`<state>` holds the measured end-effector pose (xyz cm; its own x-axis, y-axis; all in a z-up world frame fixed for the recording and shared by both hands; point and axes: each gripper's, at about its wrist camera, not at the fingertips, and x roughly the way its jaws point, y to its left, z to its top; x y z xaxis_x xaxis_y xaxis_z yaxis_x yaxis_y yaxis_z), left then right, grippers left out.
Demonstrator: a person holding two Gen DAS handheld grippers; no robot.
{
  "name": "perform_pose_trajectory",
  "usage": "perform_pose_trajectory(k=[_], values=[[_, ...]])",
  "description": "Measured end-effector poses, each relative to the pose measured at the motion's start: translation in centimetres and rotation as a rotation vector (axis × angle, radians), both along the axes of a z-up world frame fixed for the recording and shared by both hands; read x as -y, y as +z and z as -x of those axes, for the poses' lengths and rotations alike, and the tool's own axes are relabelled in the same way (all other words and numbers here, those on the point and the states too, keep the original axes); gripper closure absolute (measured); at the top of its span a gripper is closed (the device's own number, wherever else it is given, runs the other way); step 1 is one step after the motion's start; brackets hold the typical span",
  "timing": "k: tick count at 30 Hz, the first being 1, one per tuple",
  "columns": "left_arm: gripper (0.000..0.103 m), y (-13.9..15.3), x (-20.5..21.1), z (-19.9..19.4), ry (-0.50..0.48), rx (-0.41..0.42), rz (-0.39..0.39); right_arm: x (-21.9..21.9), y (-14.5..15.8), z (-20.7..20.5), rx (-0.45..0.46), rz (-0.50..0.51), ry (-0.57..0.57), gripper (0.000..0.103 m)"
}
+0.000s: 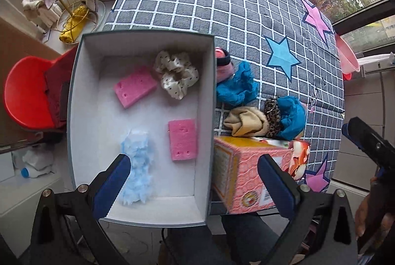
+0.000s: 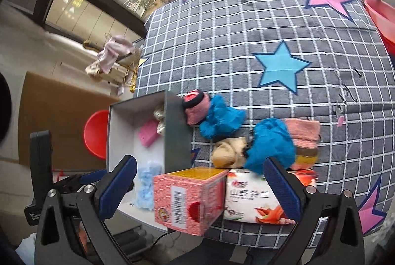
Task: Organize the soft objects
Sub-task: 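Reach the left tool to the leopard scrunchie while the right tool reaches the blue cloth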
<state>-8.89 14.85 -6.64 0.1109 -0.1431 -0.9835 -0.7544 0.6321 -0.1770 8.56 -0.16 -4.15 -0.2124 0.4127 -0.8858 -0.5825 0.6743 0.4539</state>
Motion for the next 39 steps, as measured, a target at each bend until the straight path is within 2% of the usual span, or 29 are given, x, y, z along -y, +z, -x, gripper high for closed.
perform_pose_trajectory(k=[8, 14, 20, 24, 28, 31, 34, 35, 39], values=[[0.0, 1.2, 1.4, -5.2, -0.055, -0.032, -0.052, 6.6, -3.3, -5.9, -0.05, 0.061, -0.129, 0.0], [0.0, 1.4, 3.2, -8.7, -0.104, -0.062, -0.083, 11.5, -6.9, -9.9, -0.085, 0.141, -0.221, 0.0], [0.0, 0.8, 3.8, -10.4, -0.11, -0.09, -0.09, 13.4, -10.4, -11.7, -0.105, 0.23, -0.224, 0.0], [0.0, 0.2, 4.1, -10.9, -0.097, -0.117, -0.086, 11.2, -12.2, -11.1, -0.129, 0.232, -0.124, 0.0], [0.0, 0.1, 4.5, -10.9, -0.088, -0.146, -0.096, 6.9, -12.5, -9.1, -0.117, 0.16, 0.038, 0.0], [0.0, 0.2, 4.6, -10.8, -0.081, -0.175, -0.107, 3.1, -13.0, -6.4, -0.041, 0.159, 0.224, 0.0], [0.0, 0.5, 4.6, -11.1, -0.076, -0.198, -0.117, 0.3, -14.2, -3.8, 0.1, 0.219, 0.375, 0.0], [0.0, 0.6, 4.7, -11.3, -0.076, -0.204, -0.119, -0.3, -14.8, -3.2, 0.147, 0.247, 0.411, 0.0], [0.0, 0.4, 5.2, -12.7, -0.107, -0.232, -0.133, -0.9, -16.1, -2.0, 0.244, 0.277, 0.5, 0.0]])
